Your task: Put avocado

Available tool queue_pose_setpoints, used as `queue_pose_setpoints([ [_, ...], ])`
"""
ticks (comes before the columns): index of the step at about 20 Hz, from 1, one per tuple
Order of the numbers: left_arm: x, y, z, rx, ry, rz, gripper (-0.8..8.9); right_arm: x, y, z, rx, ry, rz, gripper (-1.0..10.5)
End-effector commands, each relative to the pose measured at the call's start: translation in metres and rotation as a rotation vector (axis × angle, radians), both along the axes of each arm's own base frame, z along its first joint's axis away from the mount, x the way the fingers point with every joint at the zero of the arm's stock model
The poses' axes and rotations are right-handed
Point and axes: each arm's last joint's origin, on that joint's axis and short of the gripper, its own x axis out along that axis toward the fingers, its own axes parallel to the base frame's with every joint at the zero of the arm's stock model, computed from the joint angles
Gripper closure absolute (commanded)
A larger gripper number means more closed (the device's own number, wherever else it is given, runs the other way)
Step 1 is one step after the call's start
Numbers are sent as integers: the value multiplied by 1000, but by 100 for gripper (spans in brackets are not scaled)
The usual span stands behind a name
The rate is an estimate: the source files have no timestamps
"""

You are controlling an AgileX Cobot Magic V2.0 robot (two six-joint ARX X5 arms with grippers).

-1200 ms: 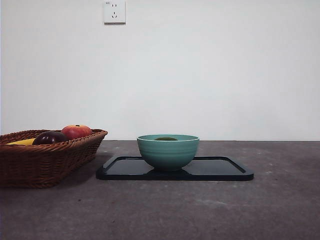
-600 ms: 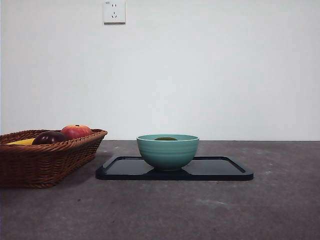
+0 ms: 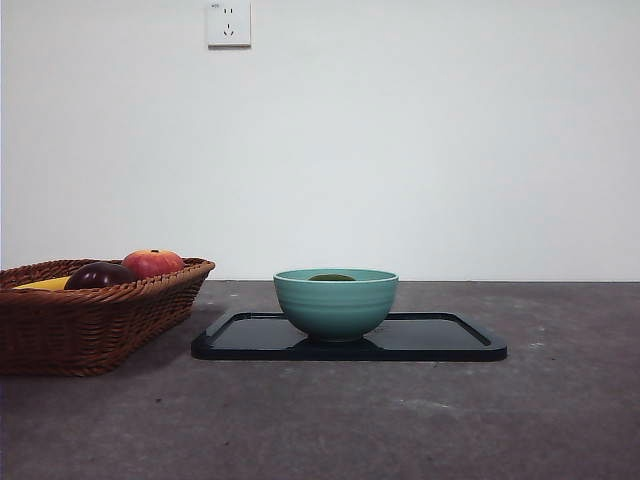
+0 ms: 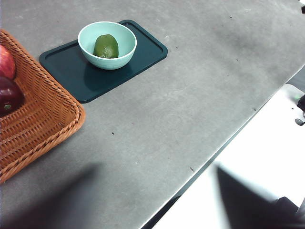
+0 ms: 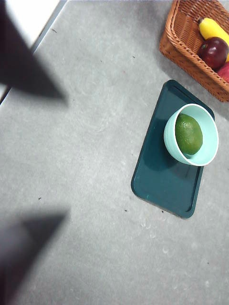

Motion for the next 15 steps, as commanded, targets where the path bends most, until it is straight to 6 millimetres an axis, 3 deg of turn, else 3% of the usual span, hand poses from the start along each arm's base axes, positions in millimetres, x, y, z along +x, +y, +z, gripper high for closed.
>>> queue_pose_setpoints([
  [1,0,-1,4,-12,-24,-15,799,0,1,3,15,-8,6,928],
  [13,0,0,4,-11,-23,-11,795,0,1,3,16,-8,7,927],
  [15,1,4,4,-21,-25,70,795,0,1,3,16,-8,7,927],
])
